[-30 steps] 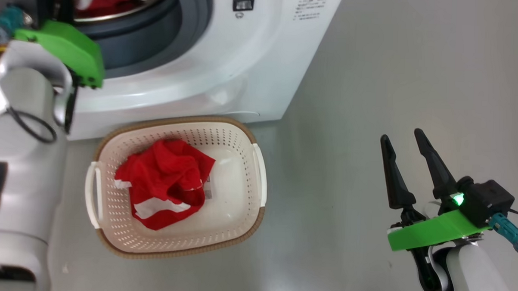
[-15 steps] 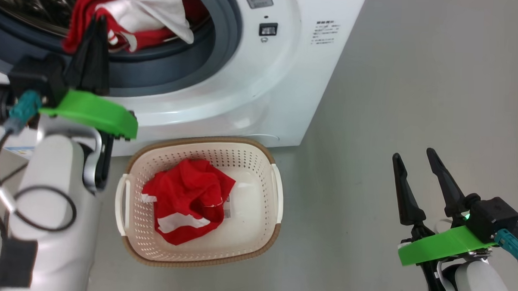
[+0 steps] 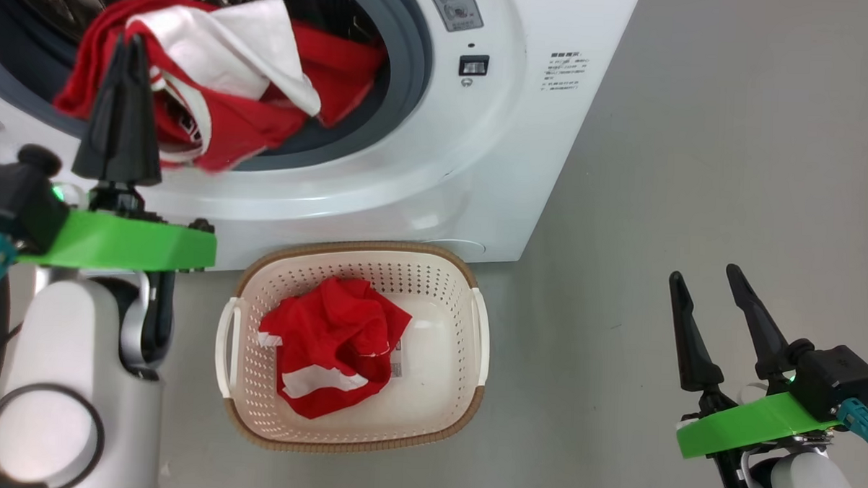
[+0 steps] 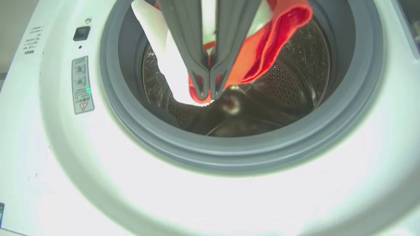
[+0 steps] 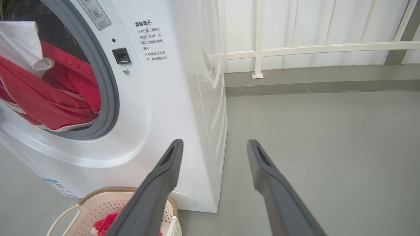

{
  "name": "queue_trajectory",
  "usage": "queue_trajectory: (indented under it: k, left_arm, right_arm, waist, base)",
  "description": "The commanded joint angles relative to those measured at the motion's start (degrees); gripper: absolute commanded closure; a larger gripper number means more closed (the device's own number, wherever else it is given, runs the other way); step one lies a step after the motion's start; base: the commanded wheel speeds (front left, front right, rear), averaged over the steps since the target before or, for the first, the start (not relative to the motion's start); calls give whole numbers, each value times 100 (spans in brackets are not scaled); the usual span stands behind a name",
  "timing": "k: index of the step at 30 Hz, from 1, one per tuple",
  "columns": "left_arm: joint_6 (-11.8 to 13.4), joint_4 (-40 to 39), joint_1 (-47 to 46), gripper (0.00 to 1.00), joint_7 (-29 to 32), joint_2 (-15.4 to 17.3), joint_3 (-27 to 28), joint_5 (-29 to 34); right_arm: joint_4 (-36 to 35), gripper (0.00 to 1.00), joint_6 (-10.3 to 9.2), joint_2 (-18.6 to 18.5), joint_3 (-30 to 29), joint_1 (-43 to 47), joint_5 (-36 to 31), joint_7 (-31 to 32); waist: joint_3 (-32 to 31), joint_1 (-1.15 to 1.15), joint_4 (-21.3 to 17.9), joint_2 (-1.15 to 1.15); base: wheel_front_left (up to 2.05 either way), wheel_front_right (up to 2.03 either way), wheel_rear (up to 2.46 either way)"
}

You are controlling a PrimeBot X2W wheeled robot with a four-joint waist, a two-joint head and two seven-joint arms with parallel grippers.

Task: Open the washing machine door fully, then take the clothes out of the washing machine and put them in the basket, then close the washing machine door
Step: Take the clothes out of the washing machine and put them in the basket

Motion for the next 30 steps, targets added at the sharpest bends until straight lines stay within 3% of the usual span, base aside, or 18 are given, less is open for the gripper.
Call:
queue_trajectory:
  k: [1, 6, 15, 30]
  left_arm:
    - [-30, -417, 116, 100, -44, 121, 202, -35]
    - [-59, -837, 303, 100, -44, 69, 196, -55]
    - [-94, -692, 838, 100, -44, 39, 62, -36]
    - [-136, 914, 1158, 100, -45, -16, -514, -30]
  right_arm:
    - [-158, 0, 28, -10, 92, 80, -118, -37]
    - [-179, 0, 28, -10, 93, 84, -101, -37]
    - [-215, 0, 28, -10, 143, 3, -39, -37]
    - [-321, 0, 28, -10, 196, -330, 62, -37]
  waist:
    - [5, 0, 6, 0]
    - [46, 0, -6, 0]
    - [277, 0, -73, 0]
    - [1079, 0, -155, 0]
  base:
    - [0, 0, 0]
    - [0, 0, 0]
    - [0, 0, 0]
    - [0, 0, 0]
